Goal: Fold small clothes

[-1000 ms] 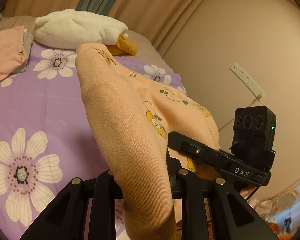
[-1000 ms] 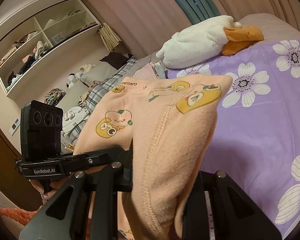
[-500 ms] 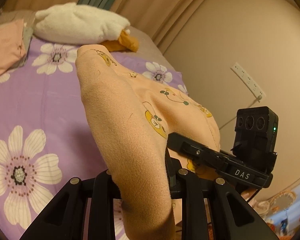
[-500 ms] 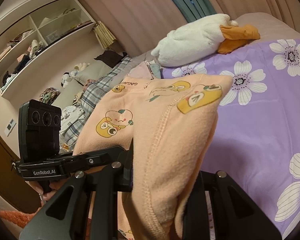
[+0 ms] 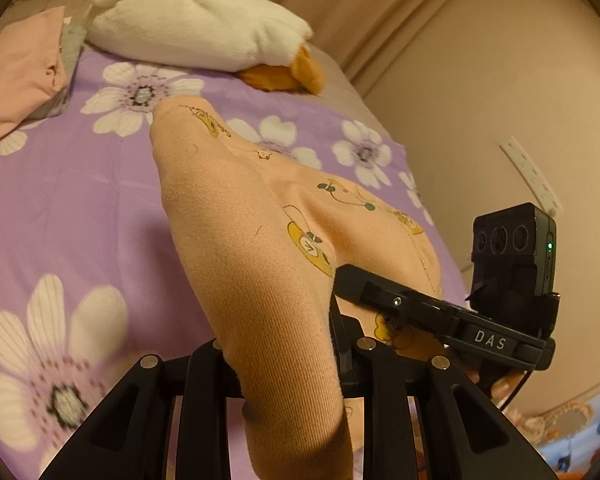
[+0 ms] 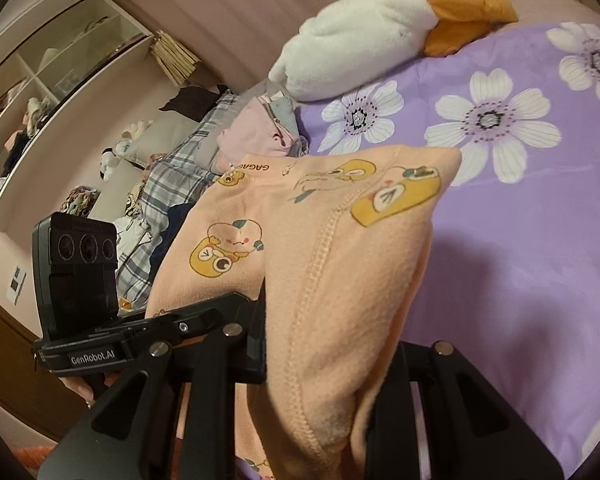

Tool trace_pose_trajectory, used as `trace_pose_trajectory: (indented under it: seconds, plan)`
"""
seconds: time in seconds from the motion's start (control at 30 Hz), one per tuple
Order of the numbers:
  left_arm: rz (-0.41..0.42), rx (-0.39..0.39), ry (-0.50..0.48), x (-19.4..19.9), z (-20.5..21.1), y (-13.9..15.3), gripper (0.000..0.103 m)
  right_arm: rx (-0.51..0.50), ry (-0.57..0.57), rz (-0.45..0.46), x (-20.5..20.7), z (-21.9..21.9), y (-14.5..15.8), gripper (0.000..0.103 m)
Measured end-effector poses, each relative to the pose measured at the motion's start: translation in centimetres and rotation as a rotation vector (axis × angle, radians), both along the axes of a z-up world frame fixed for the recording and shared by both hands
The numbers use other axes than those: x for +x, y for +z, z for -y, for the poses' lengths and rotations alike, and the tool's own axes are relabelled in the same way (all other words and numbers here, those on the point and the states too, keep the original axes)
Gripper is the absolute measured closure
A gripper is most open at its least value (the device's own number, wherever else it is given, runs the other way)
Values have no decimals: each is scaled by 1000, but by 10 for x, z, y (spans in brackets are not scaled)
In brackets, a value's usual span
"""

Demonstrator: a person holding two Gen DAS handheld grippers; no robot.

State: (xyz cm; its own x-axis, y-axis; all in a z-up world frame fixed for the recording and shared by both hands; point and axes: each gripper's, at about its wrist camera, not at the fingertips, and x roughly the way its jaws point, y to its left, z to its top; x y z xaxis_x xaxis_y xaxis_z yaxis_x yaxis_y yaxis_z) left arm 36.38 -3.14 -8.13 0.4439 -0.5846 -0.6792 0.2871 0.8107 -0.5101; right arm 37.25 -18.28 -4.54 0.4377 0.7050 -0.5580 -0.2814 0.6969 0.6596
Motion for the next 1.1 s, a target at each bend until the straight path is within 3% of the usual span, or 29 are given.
trace_pose_trajectory:
  seconds: [0.1, 0.2, 0.3, 0.33, 0.37, 0.4, 0.47, 0.53, 0.63, 0.7, 0.77, 0.9, 1.0, 1.07, 1.1]
  plan:
    - [-27, 2, 36, 19, -17, -29, 81, 27, 11, -72, 29, -12, -25, 77]
    - [-99, -7, 101, 34, -32, -73, 81, 33, 5, -192, 49, -23, -74, 75]
    - [-215, 48, 132, 47, -39, -129, 79, -42, -29, -397, 64, -28, -139, 74]
    - [-253, 24, 142, 49, -44, -144, 78, -19, -34, -420, 65, -27, -149, 77]
    - [-246, -58, 144, 47, -55, -150, 74, 35, -44, -415, 63, -21, -152, 78]
    - [-253, -131, 141, 45, -65, -153, 74, 75, -53, -420, 61, -14, -152, 78]
    - [-299, -203, 156, 45, -80, -157, 73, 76, -48, -431, 61, -10, -150, 78]
    - [-321, -218, 168, 42, -89, -156, 72, 33, -53, -417, 59, -6, -141, 77]
    - [-278, -127, 190, 32, -100, -133, 71, -130, -93, -331, 49, 3, -118, 70]
    - [-224, -135, 285, 26, -124, -113, 71, -226, -127, -286, 44, 13, -107, 69]
    - [-141, -141, 388, 12, -141, -86, 72, -302, -157, -246, 36, 23, -90, 84]
    - [-63, -46, 282, 5, -108, -54, 71, -254, -97, -136, 34, 8, -62, 86]
    - [-53, 66, 201, 15, -64, -65, 71, -226, -55, -127, 45, -22, -62, 86]
    - [-129, 126, 184, 39, -48, -95, 71, -221, -30, -184, 67, -43, -80, 88]
    - [-188, 141, 193, 54, -49, -113, 77, -276, -53, -231, 80, -49, -96, 88]
